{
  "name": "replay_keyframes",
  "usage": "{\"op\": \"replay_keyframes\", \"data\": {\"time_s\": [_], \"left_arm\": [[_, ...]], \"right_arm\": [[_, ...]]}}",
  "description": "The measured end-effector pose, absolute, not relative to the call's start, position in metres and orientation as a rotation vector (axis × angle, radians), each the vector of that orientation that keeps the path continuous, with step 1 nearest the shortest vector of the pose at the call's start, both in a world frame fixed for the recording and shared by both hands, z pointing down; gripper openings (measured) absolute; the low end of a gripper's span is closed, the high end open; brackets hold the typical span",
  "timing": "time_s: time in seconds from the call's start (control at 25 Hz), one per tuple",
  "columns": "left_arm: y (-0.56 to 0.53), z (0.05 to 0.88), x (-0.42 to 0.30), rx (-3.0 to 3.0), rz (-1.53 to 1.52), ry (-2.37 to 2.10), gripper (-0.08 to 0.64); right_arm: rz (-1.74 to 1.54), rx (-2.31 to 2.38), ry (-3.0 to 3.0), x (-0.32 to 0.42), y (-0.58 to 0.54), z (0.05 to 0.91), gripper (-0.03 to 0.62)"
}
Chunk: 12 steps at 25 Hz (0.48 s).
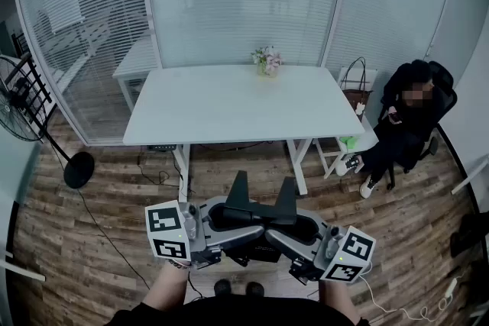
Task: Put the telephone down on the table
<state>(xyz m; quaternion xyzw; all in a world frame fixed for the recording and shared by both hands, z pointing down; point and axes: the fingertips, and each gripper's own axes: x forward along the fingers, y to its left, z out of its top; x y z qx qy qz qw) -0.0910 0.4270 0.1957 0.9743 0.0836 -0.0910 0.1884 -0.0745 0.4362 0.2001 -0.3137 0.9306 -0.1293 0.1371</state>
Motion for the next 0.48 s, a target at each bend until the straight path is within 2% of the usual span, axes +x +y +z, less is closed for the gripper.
{"op": "replay_keyframes", "data": {"time_s": [0.48], "left_arm": [[0.4276,0.1956,-0.0940,2.783,-0.277,0.242,0.190]], "right_arm": [[-0.300,-0.897,2.705,-0.0777,0.4370,0.2008,0.173]]}}
